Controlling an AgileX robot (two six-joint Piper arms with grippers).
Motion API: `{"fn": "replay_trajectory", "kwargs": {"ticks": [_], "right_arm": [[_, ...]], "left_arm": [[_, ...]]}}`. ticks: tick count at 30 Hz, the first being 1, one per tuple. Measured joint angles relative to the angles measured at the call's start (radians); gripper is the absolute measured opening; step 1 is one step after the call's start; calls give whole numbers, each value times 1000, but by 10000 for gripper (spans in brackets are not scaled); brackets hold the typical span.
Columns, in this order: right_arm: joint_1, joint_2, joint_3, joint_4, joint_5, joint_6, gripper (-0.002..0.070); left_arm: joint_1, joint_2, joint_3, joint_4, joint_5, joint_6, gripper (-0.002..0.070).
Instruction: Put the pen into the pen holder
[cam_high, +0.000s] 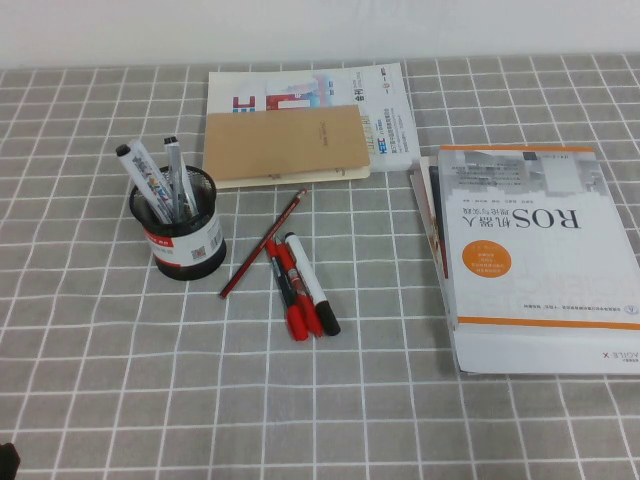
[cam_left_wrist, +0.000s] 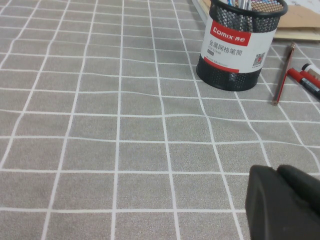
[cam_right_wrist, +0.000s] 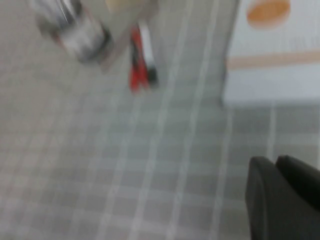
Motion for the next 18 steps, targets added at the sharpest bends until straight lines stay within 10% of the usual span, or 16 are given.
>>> {"fn": "replay_trajectory", "kwargs": {"ticks": [9,18], "right_arm": [[22,551,-338,-165,384,-35,-12],[348,1082,-717,-338,390,54,-12]], "left_arm": [[0,0,0,0,0,0,-5],[0,0,0,0,0,0,-5]]}}
